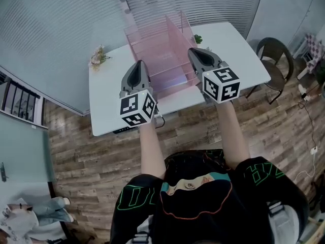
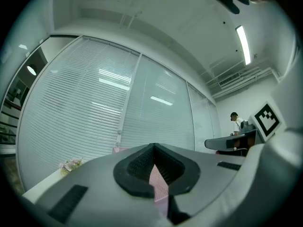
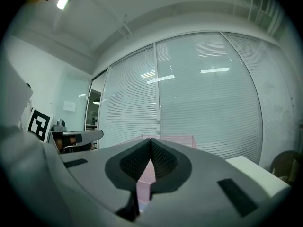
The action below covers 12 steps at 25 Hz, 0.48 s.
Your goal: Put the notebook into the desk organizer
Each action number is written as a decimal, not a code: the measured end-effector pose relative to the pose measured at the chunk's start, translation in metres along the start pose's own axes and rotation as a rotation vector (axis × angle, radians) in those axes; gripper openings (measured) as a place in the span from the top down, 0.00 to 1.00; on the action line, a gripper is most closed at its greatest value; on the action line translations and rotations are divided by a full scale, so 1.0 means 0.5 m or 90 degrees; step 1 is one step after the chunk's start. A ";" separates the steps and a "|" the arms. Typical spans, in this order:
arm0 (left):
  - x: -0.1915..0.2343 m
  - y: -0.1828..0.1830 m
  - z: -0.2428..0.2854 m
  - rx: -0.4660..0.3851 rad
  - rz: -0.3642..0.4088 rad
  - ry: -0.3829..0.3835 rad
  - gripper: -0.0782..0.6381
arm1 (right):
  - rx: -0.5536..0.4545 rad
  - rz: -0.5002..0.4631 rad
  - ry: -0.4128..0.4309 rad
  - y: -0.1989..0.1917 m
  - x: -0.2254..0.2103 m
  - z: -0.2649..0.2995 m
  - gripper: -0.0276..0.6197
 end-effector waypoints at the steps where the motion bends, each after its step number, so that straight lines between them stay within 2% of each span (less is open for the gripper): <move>1: -0.001 -0.001 0.002 0.000 0.002 0.000 0.90 | -0.001 0.000 -0.001 0.000 -0.002 0.001 0.95; 12: 0.001 -0.013 0.018 0.004 -0.004 0.007 0.90 | -0.008 -0.018 -0.003 0.001 -0.019 0.010 0.95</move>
Point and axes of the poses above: the fingertips, and each gripper's own axes: z forward along the fingers, x to its left, y out of its top, the point moved 8 cm from there along -z, backward along the fingers, and after that the axes turned 6 degrees about -x, right-handed, at the moved point
